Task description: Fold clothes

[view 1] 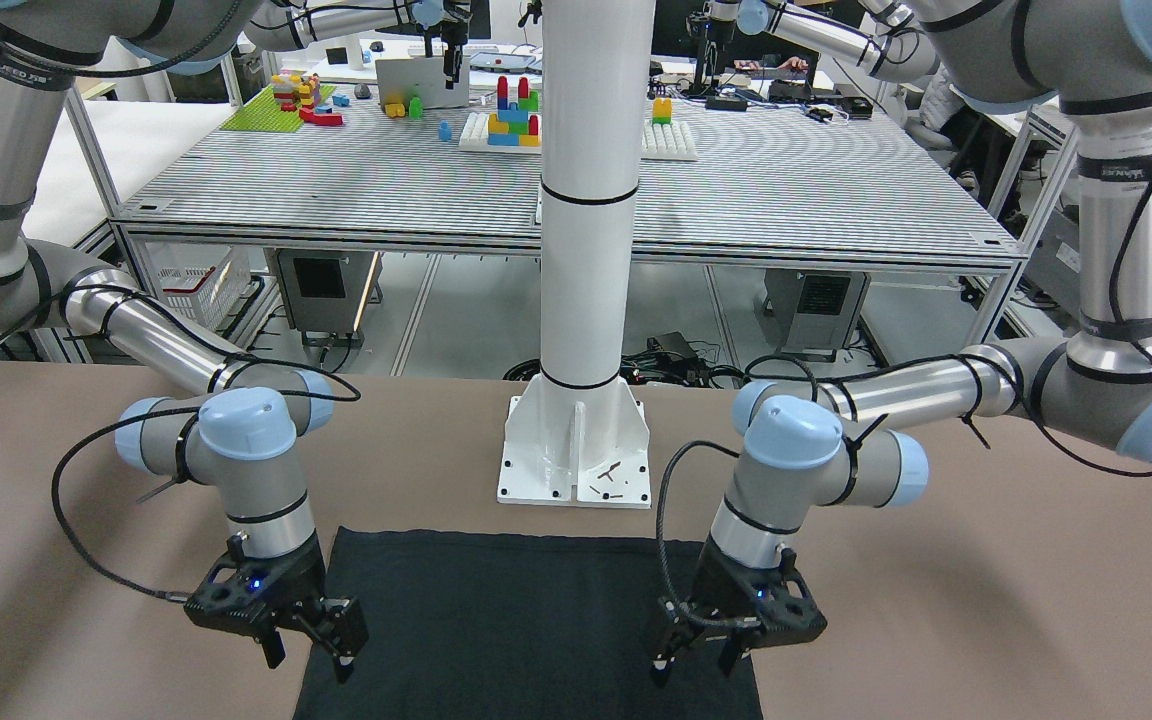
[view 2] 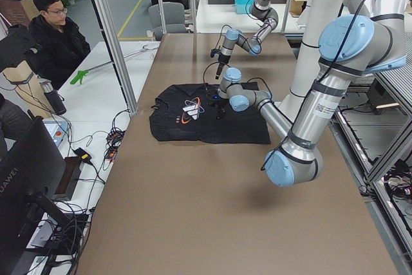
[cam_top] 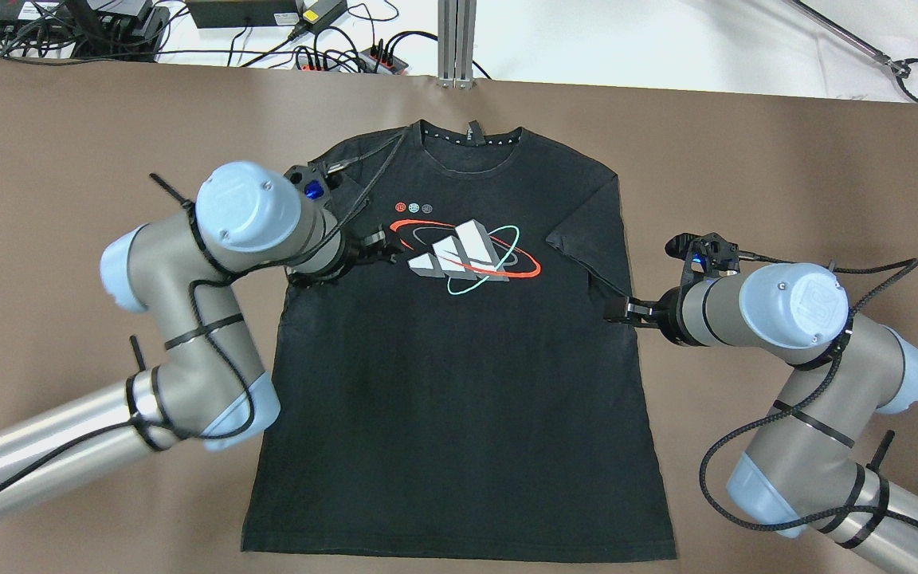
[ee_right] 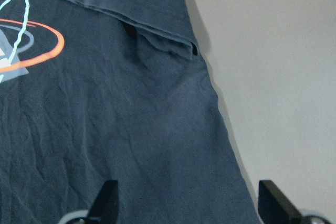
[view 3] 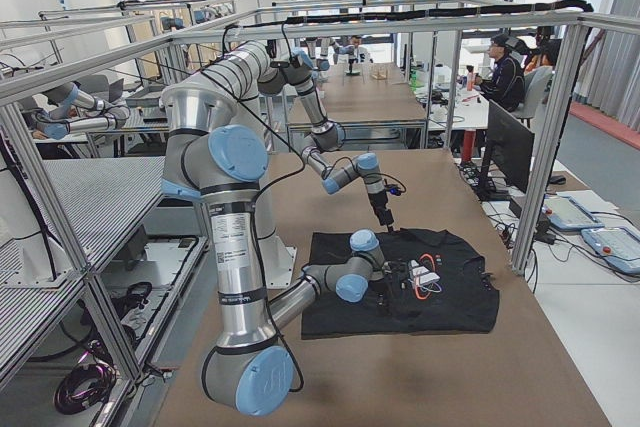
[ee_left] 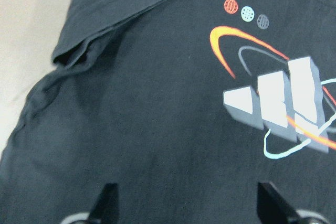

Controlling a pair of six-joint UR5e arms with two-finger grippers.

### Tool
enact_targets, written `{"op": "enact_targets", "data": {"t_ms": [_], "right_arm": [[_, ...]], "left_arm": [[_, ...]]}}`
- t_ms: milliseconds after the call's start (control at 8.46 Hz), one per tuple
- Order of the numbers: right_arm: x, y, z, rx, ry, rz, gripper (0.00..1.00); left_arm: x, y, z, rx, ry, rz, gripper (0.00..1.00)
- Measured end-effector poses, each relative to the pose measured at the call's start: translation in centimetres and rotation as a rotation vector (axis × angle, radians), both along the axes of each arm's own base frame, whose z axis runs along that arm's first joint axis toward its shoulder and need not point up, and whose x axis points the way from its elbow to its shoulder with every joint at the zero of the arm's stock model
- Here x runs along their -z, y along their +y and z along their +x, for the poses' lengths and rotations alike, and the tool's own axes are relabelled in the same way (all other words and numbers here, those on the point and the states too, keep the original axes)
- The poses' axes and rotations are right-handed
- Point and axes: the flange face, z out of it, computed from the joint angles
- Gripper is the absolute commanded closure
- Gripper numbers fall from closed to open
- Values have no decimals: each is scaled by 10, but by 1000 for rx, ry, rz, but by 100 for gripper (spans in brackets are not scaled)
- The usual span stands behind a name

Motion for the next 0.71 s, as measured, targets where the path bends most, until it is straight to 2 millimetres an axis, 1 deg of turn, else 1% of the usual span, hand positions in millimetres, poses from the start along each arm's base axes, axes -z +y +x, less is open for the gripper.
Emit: {"op": "enact_targets", "data": {"t_ms": [118,236,354,473,709], "right_arm": [[-4,34,-1,-26,6,-47,28],[-16,69,-1,-35,22,-79,37],[-33,101,-2,-29,56,-93,43],[-48,127,-5,-19,86,-104,48],[-70,165,-12,0,107,-130,51]], "left_arm": [[-6,29,-13,16,8,-4,7],[-9,46,-17,36,9,2,7],[-10,55,-17,54,7,10,7],[-9,61,-16,61,8,17,7],[-3,73,-13,58,17,29,7]]}}
